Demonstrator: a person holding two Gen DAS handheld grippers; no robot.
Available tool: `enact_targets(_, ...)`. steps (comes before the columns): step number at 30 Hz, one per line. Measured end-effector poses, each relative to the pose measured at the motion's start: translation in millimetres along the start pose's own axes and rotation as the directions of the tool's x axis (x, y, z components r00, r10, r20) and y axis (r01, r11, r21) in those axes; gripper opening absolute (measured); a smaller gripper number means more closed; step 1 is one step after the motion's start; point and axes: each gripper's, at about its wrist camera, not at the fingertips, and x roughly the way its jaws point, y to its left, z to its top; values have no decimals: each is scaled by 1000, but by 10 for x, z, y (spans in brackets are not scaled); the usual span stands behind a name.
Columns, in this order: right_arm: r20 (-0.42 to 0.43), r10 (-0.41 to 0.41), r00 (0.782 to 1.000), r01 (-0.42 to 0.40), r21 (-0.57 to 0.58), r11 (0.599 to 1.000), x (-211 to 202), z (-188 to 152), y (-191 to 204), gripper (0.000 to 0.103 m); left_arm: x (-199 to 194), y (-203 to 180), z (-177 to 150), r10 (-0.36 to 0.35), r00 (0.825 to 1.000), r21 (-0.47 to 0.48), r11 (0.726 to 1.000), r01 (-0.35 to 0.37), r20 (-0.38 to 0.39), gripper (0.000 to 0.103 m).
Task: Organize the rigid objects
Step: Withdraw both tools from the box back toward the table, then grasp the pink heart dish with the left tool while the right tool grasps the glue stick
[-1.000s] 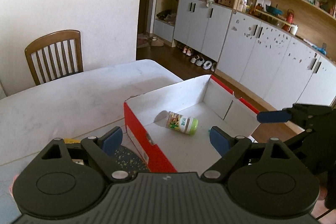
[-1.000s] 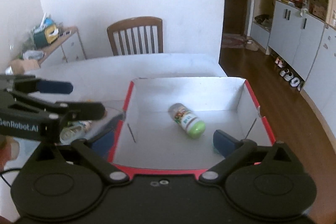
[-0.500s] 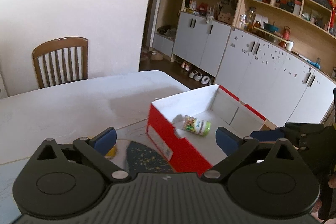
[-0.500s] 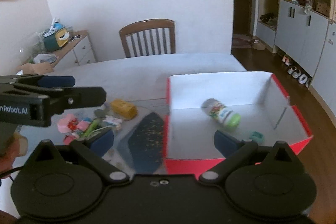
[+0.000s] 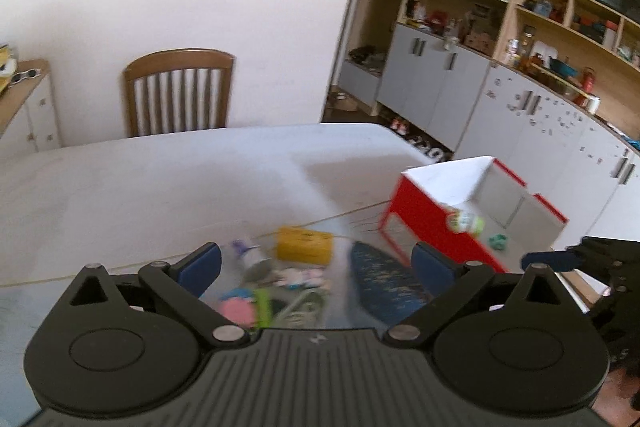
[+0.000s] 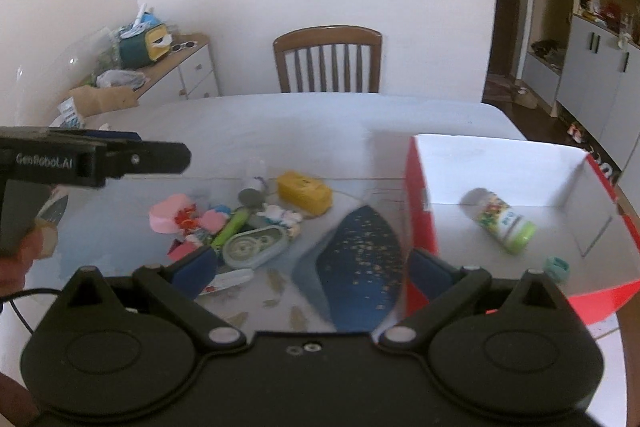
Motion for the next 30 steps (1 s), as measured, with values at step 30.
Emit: enact_targets(30, -232, -58, 971, 72, 51, 996, 1358, -186, 787, 100, 760, 1087, -651, 200, 969, 16, 980, -200, -145, 102)
